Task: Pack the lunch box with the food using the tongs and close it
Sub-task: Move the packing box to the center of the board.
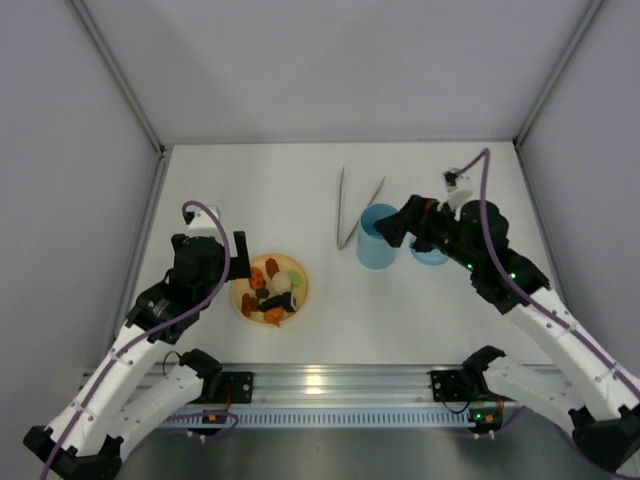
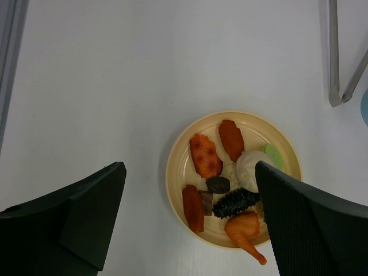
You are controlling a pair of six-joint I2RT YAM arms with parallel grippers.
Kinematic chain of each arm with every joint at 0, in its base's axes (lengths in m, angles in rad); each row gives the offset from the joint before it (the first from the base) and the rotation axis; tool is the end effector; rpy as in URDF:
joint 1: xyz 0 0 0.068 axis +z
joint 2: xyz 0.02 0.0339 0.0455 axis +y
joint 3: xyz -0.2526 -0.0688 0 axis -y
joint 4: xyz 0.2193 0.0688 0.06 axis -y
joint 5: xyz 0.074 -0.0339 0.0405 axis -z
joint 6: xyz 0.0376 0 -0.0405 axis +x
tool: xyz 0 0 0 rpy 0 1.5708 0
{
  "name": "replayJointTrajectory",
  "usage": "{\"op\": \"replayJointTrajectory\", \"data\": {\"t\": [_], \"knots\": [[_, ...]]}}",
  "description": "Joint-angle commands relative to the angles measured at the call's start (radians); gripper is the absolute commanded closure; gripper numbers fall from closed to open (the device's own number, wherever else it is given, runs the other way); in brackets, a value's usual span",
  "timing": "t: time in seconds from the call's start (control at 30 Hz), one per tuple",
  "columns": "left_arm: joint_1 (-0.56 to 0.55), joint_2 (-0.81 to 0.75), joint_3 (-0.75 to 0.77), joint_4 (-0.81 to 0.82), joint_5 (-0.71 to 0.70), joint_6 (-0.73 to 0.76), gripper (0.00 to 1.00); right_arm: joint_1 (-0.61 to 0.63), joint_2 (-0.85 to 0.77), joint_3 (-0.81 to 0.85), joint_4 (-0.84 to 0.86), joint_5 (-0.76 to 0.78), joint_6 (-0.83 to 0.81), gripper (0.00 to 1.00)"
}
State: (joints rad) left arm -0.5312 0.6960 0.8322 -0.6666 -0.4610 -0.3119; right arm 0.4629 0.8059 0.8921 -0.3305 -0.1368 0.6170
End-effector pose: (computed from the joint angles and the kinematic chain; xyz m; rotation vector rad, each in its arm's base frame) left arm 0.1190 -0.0505 0.3102 -0.0489 2.0407 -0.0410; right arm 0.1466 0.0789 0.3475 0.0449 1.9041 0.8757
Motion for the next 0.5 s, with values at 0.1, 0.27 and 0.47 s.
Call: {"op": "replayJointTrajectory", "data": {"t": [0.1, 0.27, 0.47], "knots": [[-0.003, -0.003, 0.022, 0.013, -0.008, -0.007, 0.01, 0.316, 0.271, 0.179, -0.074, 0.369, 0.009, 0.02], [-0.003, -0.003, 0.022, 0.012, -0.005, -0.007, 0.01, 0.414, 0.424, 0.166, -0.068, 0.465, 0.055, 0.07], [-0.003, 0.002, 0.022, 0.013, 0.001, -0.007, 0.01, 0.434, 0.619, 0.195, -0.052, 0.505, 0.079, 0.12]]}}
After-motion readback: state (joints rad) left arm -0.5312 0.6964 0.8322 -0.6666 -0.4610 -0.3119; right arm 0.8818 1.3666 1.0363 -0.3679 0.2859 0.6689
